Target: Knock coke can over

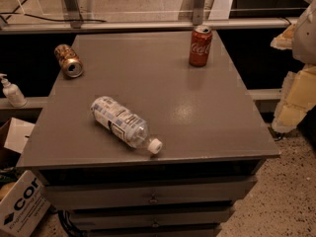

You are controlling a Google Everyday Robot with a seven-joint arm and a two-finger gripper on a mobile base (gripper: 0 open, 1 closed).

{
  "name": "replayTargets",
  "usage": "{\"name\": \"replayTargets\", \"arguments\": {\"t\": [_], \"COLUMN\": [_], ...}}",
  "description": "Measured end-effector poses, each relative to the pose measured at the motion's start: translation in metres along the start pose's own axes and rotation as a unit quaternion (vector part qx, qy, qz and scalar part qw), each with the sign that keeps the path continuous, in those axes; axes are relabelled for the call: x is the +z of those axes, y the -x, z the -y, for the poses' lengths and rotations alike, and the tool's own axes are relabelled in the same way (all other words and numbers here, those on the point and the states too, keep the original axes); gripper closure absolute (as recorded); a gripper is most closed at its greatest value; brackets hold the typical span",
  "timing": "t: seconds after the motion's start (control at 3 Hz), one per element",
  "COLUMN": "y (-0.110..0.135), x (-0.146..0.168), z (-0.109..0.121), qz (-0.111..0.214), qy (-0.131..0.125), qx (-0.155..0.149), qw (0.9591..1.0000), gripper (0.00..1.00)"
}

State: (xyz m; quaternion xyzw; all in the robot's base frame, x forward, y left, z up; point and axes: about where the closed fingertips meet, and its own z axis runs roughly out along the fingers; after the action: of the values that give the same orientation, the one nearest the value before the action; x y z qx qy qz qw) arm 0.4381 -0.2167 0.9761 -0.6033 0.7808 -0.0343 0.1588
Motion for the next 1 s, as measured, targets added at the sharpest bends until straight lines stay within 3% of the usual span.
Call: {"name": "replayTargets", "arguments": {"t": [0.67, 1.0], "y": [0.001, 0.006], "x": [0.001, 0.020], "z": [0.002, 0.009], "qz": [0.009, 0.035], "qy": [-0.007, -0.013], "qx": [0.003, 0.027], "qw": [0.9999, 0.9989], "gripper": [0.00, 0.00]}}
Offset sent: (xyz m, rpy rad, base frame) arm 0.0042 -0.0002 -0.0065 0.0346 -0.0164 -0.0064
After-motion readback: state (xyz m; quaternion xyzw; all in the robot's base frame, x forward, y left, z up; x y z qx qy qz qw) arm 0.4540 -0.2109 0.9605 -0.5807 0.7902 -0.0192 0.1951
